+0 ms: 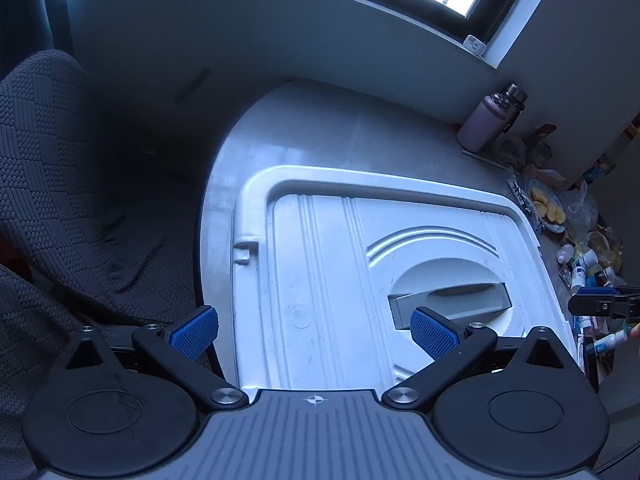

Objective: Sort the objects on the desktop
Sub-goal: 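Lower the white lid flat onto the teal bin rim with both tools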

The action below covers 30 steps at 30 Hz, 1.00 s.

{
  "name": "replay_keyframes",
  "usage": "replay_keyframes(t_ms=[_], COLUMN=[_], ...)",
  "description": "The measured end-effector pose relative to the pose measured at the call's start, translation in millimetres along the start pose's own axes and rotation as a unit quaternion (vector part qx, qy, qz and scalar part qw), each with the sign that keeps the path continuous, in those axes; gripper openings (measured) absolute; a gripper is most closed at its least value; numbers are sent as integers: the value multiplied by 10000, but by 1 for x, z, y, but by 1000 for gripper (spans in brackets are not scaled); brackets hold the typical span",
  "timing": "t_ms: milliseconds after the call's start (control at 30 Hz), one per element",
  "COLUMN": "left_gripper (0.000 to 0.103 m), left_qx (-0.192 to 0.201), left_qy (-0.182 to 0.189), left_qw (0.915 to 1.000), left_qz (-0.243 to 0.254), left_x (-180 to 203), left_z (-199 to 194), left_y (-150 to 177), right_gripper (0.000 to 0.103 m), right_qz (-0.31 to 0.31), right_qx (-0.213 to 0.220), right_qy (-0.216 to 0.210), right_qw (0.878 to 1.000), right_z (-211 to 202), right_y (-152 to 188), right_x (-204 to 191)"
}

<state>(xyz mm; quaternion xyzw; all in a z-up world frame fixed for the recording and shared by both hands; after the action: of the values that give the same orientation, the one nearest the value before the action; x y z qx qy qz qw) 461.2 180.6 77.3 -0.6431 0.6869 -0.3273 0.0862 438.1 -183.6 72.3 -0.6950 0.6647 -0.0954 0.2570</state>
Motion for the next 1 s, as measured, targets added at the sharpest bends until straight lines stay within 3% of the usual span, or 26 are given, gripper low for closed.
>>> replay_keyframes(t_ms=[533, 667, 800, 1000], left_gripper=[103, 103, 103, 101], left_qx=[-312, -342, -368, -484], left_qy=[-369, -332, -276, -73], left_qw=[9983, 9981, 9976, 9970], left_qz=[-314, -388, -512, -606], left_x=[-18, -20, -22, -19], left_z=[4, 7, 12, 24], left_y=[-3, -3, -2, 5], right_gripper=[94, 86, 64, 54], right_qz=[-354, -399, -410, -191], right_qx=[-158, -290, -483, -584], right_qy=[461, 509, 515, 247], right_qw=[9982, 9975, 9967, 9978], right_z=[3, 6, 12, 19], right_y=[-1, -1, -1, -2], right_x=[-10, -11, -12, -10])
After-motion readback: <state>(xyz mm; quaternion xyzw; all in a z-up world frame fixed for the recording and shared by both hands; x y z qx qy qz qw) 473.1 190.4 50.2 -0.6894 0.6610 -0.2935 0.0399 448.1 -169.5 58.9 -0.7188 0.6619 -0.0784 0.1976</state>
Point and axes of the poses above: each gripper's, at about its wrist camera, not at the fingertips, and z roughly the way its jaws point, x to its right, y to its underside, the point moved 7 cm from there along z, roughly the way its jaws point, and after that the axes turned 2 degrees about y, right-handed, at the moved point
